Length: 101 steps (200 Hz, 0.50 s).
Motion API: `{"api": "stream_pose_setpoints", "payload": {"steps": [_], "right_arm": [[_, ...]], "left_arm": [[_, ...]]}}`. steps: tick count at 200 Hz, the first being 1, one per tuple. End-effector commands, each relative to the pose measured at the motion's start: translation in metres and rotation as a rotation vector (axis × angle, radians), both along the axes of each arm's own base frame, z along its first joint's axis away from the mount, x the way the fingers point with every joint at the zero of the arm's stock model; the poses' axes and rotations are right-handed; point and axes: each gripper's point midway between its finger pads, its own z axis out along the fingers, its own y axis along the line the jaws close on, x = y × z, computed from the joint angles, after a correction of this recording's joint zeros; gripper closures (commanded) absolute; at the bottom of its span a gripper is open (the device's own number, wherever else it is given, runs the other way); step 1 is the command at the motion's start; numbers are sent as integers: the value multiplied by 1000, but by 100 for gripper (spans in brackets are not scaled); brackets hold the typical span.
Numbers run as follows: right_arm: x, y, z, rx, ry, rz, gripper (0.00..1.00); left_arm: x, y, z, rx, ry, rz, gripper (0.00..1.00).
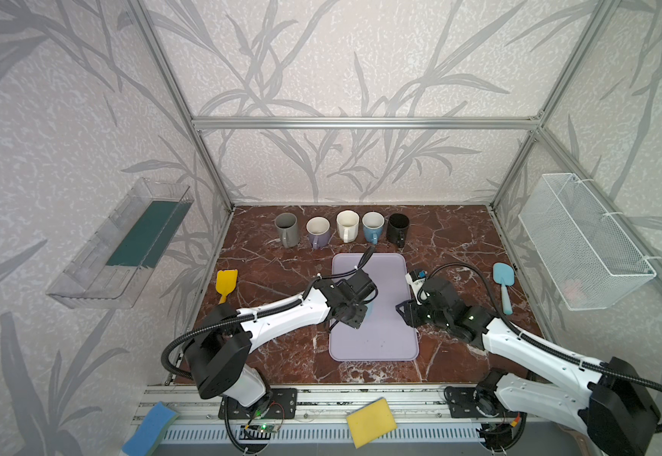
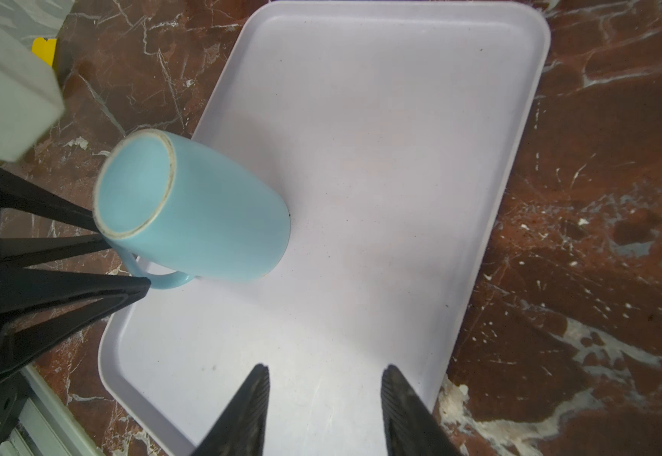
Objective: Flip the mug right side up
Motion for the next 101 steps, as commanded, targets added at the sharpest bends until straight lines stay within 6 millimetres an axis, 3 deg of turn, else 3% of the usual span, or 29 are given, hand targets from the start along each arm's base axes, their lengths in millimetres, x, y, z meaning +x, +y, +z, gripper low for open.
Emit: {"api": "stream_pose_setpoints", "payload": {"steps": [1,101], "right_arm": [[-3,-3,-1,10,10,-5,53],[-6,-10,-2,13,10,-16,52]], "left_arm": [[2,1,0,45,0,-29,56],[6,-2,-8,109,31,-51,69]]}}
